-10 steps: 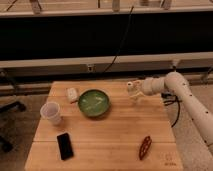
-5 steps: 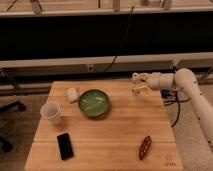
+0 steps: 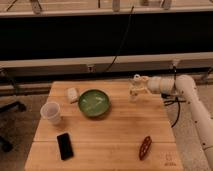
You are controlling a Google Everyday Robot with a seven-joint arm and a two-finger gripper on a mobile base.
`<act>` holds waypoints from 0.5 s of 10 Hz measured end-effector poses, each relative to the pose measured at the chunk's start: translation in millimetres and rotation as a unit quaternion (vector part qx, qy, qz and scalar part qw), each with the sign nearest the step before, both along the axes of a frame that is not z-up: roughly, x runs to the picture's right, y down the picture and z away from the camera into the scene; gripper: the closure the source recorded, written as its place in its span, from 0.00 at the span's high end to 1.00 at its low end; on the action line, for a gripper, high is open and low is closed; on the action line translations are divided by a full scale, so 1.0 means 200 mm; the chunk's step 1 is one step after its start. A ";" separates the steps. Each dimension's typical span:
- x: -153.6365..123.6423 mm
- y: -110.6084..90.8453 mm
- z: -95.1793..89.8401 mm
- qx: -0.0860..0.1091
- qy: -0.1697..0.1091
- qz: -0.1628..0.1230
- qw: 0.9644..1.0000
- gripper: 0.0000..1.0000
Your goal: Stand the bottle upright
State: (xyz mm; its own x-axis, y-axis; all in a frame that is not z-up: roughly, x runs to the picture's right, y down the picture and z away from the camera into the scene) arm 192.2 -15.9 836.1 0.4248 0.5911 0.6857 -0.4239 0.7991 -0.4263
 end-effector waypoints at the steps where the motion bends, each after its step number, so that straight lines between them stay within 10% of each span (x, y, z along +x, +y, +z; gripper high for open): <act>1: 0.00 0.01 0.01 -0.002 -0.003 0.003 1.000 0.00; 5: -0.04 0.05 0.06 -0.011 -0.009 0.005 1.000 0.00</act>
